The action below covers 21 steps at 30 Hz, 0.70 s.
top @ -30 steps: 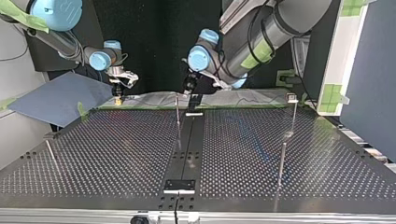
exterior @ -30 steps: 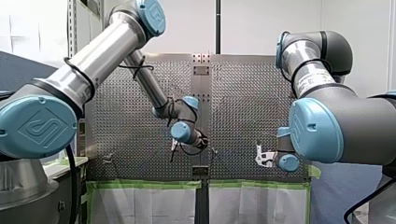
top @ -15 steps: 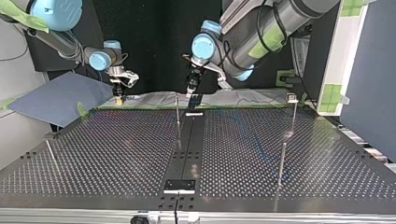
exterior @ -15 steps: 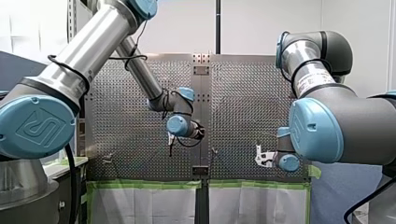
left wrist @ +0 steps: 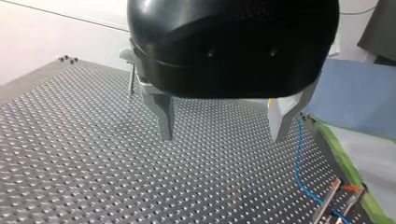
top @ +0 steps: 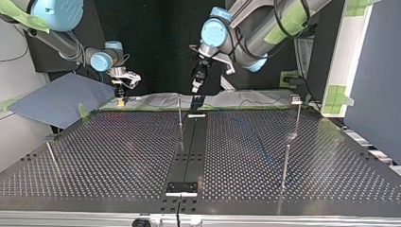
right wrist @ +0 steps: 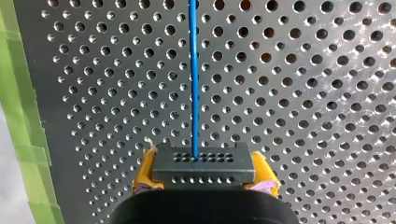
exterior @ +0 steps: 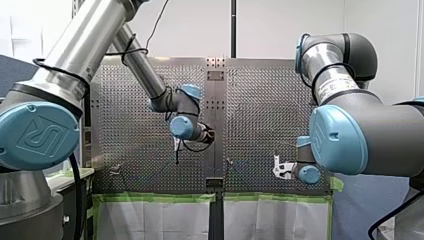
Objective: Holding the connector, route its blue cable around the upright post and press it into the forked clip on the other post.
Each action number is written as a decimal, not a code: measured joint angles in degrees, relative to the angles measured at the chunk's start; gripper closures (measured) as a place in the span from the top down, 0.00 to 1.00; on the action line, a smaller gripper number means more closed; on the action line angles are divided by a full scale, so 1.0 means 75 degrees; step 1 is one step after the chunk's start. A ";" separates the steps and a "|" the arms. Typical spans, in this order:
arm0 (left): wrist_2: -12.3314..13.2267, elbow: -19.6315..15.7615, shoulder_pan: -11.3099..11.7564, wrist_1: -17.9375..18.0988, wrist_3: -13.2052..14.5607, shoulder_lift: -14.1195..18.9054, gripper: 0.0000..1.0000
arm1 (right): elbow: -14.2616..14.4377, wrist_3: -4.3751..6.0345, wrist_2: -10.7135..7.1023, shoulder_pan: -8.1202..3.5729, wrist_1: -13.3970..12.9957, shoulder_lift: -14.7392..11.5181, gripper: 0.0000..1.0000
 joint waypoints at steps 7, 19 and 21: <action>0.0123 -0.0477 0.0044 0.0442 -0.0347 0.0477 1.00 | -0.0001 0.0000 0.0001 0.0010 -0.0011 0.0000 0.00; 0.0122 -0.1217 0.0004 0.0791 -0.0436 0.1216 1.00 | -0.0001 0.0000 0.0005 0.0027 -0.0034 0.0001 0.00; 0.0121 -0.1314 0.0005 0.0794 -0.0436 0.1316 1.00 | -0.0001 0.0000 0.0004 0.0028 -0.0031 0.0001 0.00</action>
